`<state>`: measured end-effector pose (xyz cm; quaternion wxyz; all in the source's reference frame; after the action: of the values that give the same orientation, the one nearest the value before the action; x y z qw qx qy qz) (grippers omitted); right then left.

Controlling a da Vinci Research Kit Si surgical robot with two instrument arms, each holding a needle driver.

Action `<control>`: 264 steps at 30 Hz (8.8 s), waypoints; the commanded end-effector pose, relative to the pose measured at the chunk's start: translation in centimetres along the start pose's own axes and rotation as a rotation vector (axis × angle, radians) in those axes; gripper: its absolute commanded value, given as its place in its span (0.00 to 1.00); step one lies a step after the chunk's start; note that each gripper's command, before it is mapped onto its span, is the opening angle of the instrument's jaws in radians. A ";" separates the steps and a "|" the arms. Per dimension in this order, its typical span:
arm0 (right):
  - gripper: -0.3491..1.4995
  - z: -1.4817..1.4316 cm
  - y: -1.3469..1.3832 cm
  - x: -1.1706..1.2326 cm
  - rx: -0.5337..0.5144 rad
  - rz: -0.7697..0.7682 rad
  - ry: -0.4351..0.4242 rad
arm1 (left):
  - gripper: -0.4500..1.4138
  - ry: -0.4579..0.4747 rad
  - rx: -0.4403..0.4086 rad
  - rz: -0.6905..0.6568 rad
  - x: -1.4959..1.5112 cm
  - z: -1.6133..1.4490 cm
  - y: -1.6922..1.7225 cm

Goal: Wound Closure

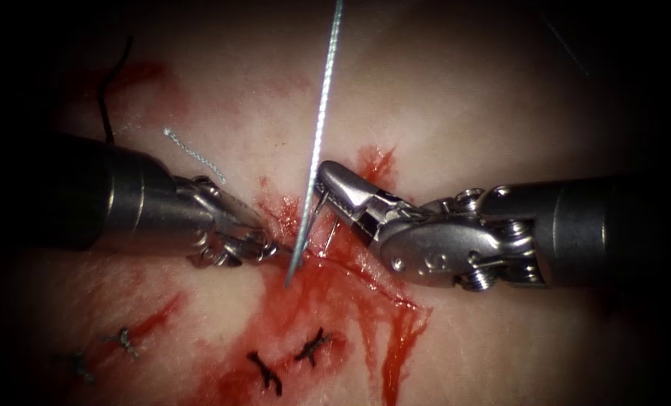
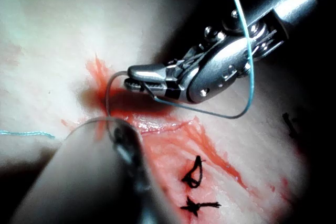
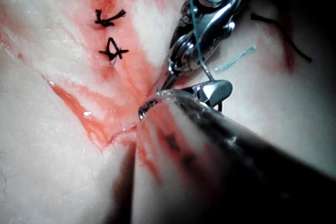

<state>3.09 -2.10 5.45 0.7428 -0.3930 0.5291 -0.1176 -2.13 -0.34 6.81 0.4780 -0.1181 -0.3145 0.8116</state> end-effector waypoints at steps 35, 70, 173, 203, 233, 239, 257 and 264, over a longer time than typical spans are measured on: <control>0.00 0.04 0.25 0.14 0.072 -0.009 0.023 | 0.00 -0.001 -0.001 -0.001 0.01 0.08 0.02; 0.00 0.11 0.16 0.05 0.117 -0.109 0.053 | 0.00 -0.002 -0.001 -0.004 0.01 0.08 0.04; 0.00 0.01 0.39 -0.22 0.141 0.037 -0.037 | 0.00 -0.004 -0.111 -0.004 0.08 -0.11 0.44; 0.00 0.18 0.31 0.11 0.120 -0.034 0.052 | 0.00 -0.104 -0.028 -0.006 -0.18 0.22 0.13; 0.00 0.14 0.15 0.05 0.181 0.020 0.064 | 0.00 -0.112 -0.035 -0.006 -0.15 0.16 0.15; 0.00 0.13 0.14 0.05 0.205 0.012 0.055 | 0.00 -0.110 -0.034 -0.006 -0.15 0.16 0.15; 0.00 0.05 0.28 0.06 0.213 -0.044 0.036 | 0.00 -0.110 -0.034 -0.006 -0.15 0.15 0.15; 0.00 -0.06 0.36 0.13 0.200 -0.042 0.011 | 0.00 -0.111 -0.035 -0.006 -0.15 0.15 0.15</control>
<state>2.93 -1.96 5.05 0.7737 -0.3264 0.5098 -0.1870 -2.19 -0.55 6.76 0.4607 -0.0804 -0.3544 0.8097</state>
